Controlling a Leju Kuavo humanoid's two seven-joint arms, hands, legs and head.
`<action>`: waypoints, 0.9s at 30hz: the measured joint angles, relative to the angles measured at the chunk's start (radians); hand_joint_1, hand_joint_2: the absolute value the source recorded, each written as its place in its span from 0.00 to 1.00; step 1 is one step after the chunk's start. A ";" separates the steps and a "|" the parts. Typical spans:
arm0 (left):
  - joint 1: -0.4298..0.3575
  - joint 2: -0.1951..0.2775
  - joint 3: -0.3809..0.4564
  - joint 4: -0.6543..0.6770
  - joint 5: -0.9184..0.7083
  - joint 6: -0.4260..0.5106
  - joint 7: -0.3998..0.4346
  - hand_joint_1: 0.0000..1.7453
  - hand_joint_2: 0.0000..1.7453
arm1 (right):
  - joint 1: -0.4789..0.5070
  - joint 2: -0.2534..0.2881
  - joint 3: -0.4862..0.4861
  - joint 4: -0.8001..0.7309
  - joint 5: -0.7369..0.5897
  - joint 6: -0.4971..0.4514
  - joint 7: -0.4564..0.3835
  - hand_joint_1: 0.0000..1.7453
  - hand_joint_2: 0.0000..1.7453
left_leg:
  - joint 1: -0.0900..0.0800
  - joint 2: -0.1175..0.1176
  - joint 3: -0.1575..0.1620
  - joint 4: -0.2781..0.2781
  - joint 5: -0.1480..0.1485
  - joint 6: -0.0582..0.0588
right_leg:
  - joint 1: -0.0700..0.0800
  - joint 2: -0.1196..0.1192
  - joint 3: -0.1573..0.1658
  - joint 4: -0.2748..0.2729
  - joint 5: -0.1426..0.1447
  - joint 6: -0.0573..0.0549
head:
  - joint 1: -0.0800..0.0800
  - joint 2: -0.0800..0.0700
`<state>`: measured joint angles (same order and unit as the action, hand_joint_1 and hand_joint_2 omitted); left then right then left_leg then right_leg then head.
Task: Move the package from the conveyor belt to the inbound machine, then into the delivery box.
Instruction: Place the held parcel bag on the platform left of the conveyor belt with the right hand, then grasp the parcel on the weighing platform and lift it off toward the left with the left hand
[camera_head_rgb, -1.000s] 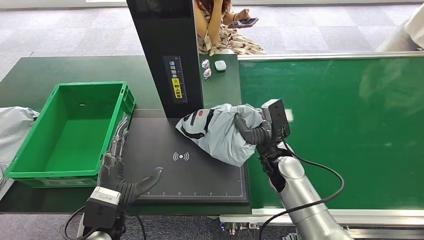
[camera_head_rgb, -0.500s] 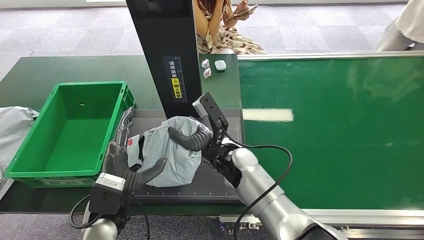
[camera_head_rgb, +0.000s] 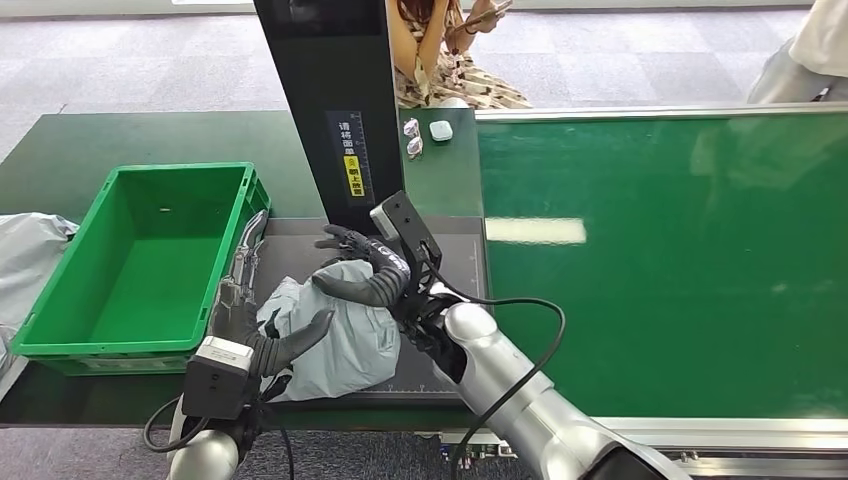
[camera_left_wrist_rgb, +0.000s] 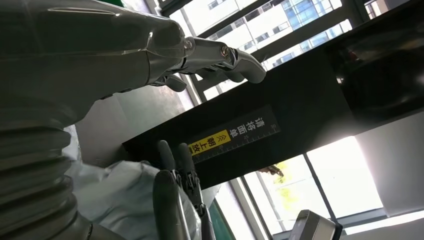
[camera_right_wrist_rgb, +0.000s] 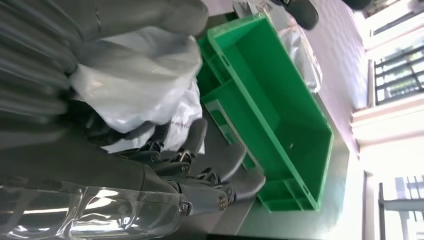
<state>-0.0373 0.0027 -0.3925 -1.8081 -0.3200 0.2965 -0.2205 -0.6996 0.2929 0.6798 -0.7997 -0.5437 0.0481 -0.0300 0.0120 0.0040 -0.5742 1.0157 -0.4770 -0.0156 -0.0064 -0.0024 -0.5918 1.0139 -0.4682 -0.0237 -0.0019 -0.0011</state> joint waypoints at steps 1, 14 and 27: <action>0.000 0.000 0.000 0.000 0.001 0.000 0.000 0.00 1.00 | -0.002 -0.002 0.000 0.002 0.003 -0.013 -0.007 0.00 1.00 | 0.000 0.000 0.000 0.000 0.000 0.000 | 0.000 0.000 0.000 0.000 0.000 0.000 | 0.000 0.000; 0.000 0.002 -0.007 0.005 -0.003 -0.034 0.003 0.00 1.00 | 0.026 -0.092 -0.059 -0.107 0.103 -0.340 -0.268 0.00 1.00 | 0.000 0.000 0.000 0.000 0.000 0.000 | 0.000 0.000 0.000 0.000 0.000 0.000 | 0.000 0.000; 0.013 0.077 -0.058 -0.002 -0.150 -0.315 0.084 0.00 1.00 | 0.159 -0.167 -0.258 -0.347 0.066 -0.362 -0.327 0.00 1.00 | 0.000 0.000 0.000 0.000 0.000 0.000 | 0.000 0.000 -0.001 0.000 0.000 0.000 | 0.000 0.000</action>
<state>-0.0248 0.0793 -0.4507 -1.8102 -0.4698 -0.0184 -0.1366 -0.5411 0.1259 0.4215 -1.1468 -0.4772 -0.3138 -0.3567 0.0123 0.0037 -0.5743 1.0156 -0.4769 -0.0159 -0.0065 -0.0025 -0.5924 1.0138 -0.4682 -0.0239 -0.0019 -0.0011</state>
